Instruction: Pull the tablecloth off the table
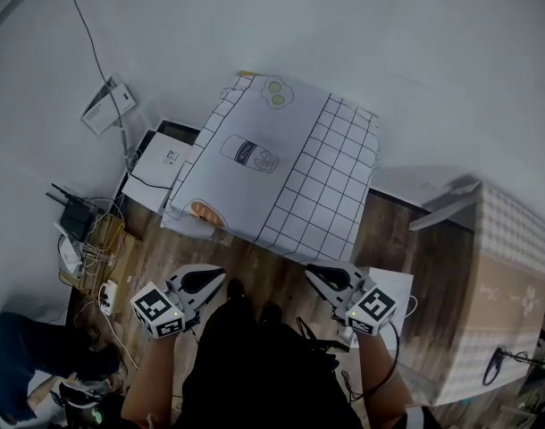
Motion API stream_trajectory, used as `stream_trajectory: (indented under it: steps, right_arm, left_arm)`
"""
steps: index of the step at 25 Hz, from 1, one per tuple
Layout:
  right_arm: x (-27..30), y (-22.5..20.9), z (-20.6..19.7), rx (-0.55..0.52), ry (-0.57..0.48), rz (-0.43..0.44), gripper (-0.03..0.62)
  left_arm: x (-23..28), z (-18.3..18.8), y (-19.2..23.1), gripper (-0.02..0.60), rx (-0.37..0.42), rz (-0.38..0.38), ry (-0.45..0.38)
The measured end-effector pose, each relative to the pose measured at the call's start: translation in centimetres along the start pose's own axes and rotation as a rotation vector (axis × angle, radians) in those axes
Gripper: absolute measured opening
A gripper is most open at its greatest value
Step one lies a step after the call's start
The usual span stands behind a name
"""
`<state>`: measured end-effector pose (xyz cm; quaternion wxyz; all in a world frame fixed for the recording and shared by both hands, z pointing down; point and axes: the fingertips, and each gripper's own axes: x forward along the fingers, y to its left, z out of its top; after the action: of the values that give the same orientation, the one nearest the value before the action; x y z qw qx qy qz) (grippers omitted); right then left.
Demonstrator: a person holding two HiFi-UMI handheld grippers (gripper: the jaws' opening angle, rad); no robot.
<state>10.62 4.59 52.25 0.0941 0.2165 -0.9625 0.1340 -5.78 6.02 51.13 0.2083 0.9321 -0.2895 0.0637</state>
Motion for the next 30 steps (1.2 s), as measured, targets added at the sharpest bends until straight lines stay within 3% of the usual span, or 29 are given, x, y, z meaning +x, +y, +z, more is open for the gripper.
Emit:
stream_trajectory:
  steps: [6, 16, 23, 30]
  right_arm:
    - [3.4, -4.8, 0.6, 0.016, 0.019, -0.038, 0.023]
    - [10.4, -14.1, 4.5, 0.037, 0.037, -0.140, 0.023]
    - [13.8, -18.8, 6.0, 0.033, 0.069, -0.206, 0.025]
    - [16.3, -22.4, 5.1, 0.039, 0.217, -0.267, 0.025]
  left_arm:
    - [3.4, 2.7, 5.6, 0.008, 0.091, -0.052, 0.028]
    - [9.5, 7.6, 16.4, 0.008, 0.104, -0.166, 0.080]
    - [12.8, 9.9, 22.8, 0.008, 0.197, -0.185, 0.157]
    - [15.5, 9.9, 27.2, 0.008, 0.275, -0.227, 0.194]
